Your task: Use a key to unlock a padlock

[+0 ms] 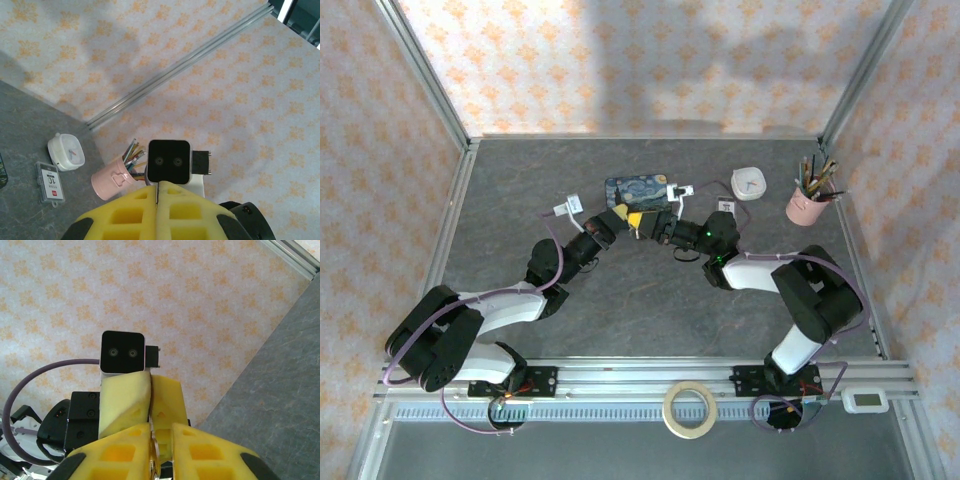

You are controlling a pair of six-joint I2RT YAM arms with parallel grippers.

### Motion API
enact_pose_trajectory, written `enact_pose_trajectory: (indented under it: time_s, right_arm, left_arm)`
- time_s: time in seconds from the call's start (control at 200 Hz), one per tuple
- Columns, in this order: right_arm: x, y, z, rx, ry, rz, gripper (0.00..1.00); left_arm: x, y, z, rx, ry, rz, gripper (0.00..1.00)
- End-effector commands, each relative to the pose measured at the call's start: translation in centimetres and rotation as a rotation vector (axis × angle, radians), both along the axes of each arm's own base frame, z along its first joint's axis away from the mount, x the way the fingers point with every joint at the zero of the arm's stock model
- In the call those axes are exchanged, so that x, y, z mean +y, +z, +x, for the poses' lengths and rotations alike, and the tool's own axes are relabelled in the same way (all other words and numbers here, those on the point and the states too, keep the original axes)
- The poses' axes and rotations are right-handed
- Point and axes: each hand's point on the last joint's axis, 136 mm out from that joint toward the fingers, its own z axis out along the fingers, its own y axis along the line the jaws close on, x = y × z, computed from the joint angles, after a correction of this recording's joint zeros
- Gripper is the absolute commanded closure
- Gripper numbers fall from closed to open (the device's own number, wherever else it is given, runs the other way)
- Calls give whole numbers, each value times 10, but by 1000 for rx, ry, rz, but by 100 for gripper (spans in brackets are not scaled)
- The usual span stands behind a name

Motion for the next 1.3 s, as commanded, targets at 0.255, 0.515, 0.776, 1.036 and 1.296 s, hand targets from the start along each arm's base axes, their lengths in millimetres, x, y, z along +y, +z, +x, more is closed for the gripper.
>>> enact_pose_trajectory:
  time_s: [0.255, 0.515, 0.776, 1.036, 1.296]
  right_arm:
    - [-1, 2, 0, -69, -25, -4, 100]
    - [-3, -7, 6, -112, -77, -110, 100]
    - [-15, -20, 16, -162, -186, -260, 100]
    - [-34, -28, 25, -259, -312, -450, 100]
    - [-43, -30, 30, -336, -368, -544, 100]
  left_arm:
    - [18, 19, 0, -40, 67, -42, 40]
    - [74, -19, 32, 127, 230, 74, 18]
    - [51, -92, 47, 312, 128, 213, 28]
    - [36, -97, 46, 321, 101, 187, 29]
    - [29, -80, 45, 313, 90, 150, 27]
